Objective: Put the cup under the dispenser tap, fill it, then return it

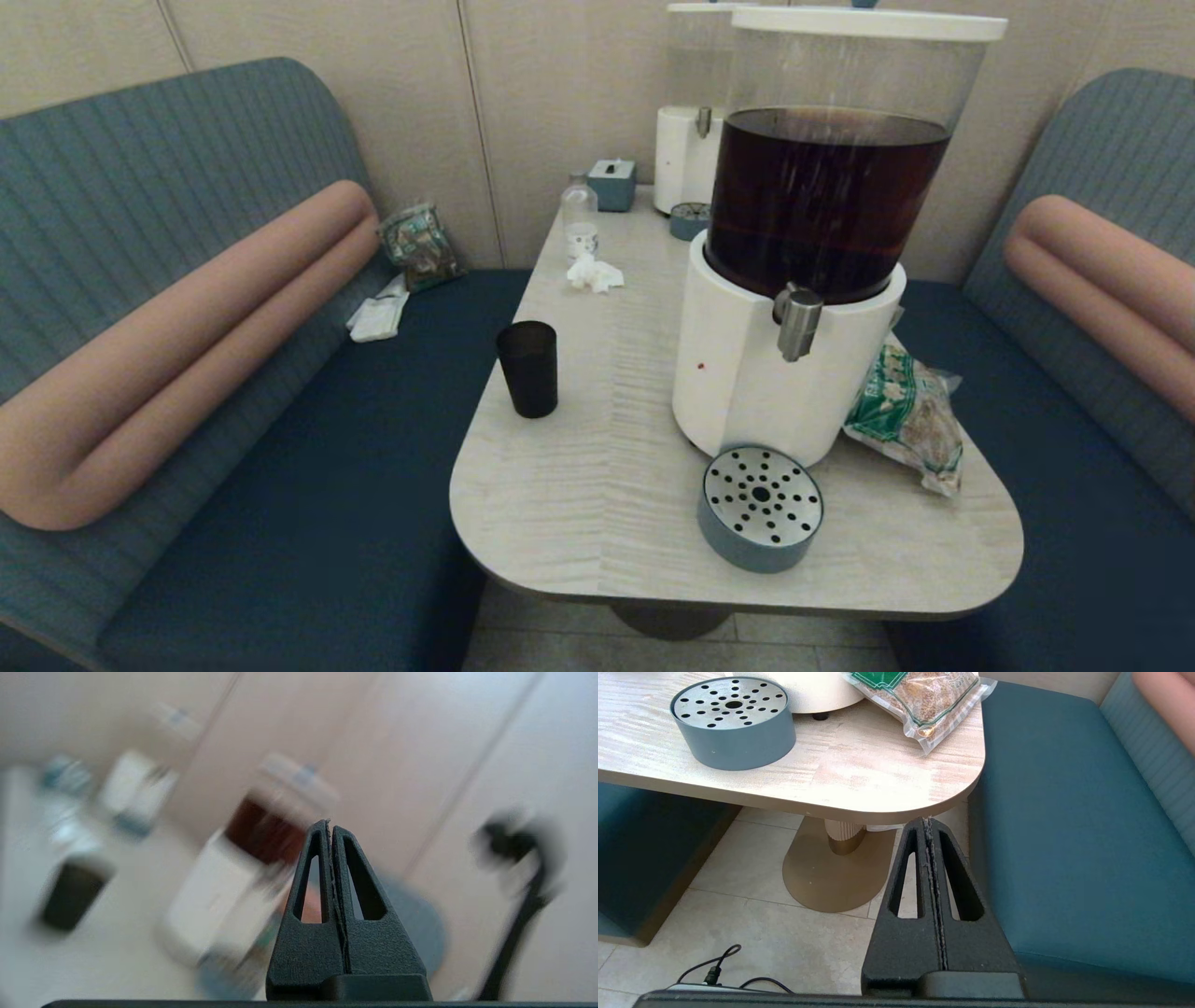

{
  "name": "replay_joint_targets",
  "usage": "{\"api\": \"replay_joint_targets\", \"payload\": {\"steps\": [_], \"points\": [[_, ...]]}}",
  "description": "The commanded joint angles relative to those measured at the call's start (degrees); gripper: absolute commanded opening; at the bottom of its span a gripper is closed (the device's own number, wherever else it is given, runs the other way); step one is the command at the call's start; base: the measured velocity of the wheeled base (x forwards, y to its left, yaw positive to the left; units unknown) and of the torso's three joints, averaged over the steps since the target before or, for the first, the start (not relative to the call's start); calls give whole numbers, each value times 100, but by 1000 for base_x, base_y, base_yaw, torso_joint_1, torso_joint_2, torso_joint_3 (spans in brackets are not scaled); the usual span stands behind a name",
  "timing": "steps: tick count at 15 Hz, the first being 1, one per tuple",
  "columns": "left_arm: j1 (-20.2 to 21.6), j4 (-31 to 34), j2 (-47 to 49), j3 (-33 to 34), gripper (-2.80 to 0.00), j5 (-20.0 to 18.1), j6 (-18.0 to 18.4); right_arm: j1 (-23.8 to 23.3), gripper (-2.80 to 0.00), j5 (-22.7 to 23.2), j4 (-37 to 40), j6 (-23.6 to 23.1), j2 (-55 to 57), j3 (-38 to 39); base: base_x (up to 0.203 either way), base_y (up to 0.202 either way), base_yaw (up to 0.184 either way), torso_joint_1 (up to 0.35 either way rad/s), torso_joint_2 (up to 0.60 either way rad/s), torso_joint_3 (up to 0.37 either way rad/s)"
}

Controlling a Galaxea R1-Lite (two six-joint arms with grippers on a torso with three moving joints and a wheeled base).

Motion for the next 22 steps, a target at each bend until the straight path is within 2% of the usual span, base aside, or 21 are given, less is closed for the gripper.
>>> {"api": "replay_joint_targets", "payload": {"steps": [1, 3, 4, 6, 8, 10, 12, 13, 14, 17, 22], "points": [[-107, 441, -905, 508, -280, -91, 1084, -5, -280, 3, -4, -7, 0, -3, 0, 0, 0, 0, 0, 0], [-116, 1232, -1315, 689, -280, -71, 2655, 3, -280, 3, -4, -8, 0, 4, 0, 0, 0, 0, 0, 0], [-118, 1550, -1345, 777, -280, 104, 3334, 3, -280, 3, -4, -9, 0, 4, 0, 0, 0, 0, 0, 0], [-119, 2508, -1370, 932, -280, 510, 4103, 3, -280, 3, -4, -1, 0, -4, 0, 0, 0, 0, 0, 0], [-120, 3319, -1375, 967, -280, 1282, 4562, 3, -280, 3, -4, -1, 0, 2, 0, 0, 0, 0, 0, 0], [-120, 3853, -1373, 964, -280, 1898, 4848, 3, -280, 3, -4, -8, 0, -4, 0, 0, 0, 0, 0, 0], [-120, 4356, -1368, 961, -280, 2474, 4970, 3, -280, 3, -4, -1, 0, -1, 0, 0, 0, 0, 0, 0], [-120, 4655, -1367, 957, -280, 2557, 4957, 3, -280, 3, -4, -1, 0, -4, 0, 0, 0, 0, 0, 0], [-120, 4547, -1367, 967, -280, 2599, 4933, 0, -280, 3, -4, -4, 0, 4, 0, 0, 0, 0, 0, 0], [-111, 4790, -1358, 883, -280, 2606, 4973, -5, -280, 3, -4, -2, 0, 3, 0, 0, 0, 0, 0, 0], [-111, 4592, -1366, 948, -280, 2505, 5105, 3, -280, 3, -4, -1, 0, 4, 0, 0, 0, 0, 0, 0]]}}
